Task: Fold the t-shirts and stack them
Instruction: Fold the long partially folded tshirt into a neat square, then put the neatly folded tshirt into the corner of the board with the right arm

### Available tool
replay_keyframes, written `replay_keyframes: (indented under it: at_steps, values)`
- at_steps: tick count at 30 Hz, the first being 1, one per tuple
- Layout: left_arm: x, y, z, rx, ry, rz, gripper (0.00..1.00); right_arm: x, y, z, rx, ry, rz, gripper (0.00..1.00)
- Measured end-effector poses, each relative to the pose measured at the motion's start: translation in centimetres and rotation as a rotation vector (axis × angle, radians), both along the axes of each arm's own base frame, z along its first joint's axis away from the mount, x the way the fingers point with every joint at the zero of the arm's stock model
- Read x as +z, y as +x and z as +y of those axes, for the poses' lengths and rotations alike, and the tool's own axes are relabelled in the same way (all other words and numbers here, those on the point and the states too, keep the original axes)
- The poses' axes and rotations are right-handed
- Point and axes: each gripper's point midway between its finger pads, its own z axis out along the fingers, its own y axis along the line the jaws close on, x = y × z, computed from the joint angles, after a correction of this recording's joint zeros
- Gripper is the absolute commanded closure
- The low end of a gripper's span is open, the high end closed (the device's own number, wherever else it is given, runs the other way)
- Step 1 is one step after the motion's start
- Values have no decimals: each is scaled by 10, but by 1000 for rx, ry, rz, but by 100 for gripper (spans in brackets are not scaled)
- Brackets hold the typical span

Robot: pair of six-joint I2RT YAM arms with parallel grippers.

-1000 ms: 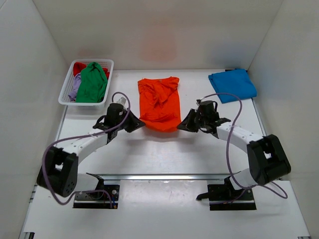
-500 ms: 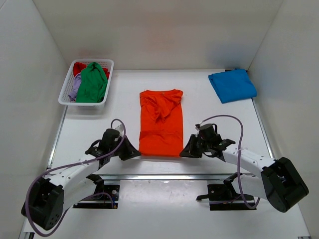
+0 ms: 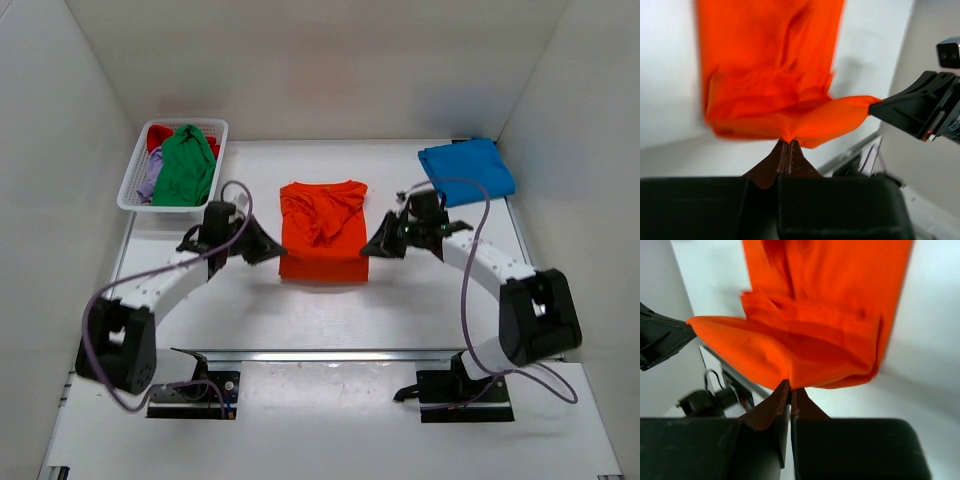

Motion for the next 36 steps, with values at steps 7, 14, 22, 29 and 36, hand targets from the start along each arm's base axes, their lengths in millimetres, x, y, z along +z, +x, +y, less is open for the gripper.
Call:
replay_keyframes:
  at_steps: [7, 14, 22, 29, 36]
  values:
    - [45, 168, -11, 47, -12, -155, 62, 50, 165, -12, -30, -4, -178, 78]
    - [25, 278, 5, 133, -23, -205, 49, 32, 274, -32, -36, -105, -275, 27]
    - [9, 225, 18, 161, -40, -136, 52, -27, 215, -39, 23, -134, -176, 18]
    - [58, 149, 28, 155, -89, -225, 53, -55, 205, -25, 61, -82, -138, 15]
    - [89, 111, 49, 190, -102, -304, 53, -54, 225, 37, 172, -32, -195, 44]
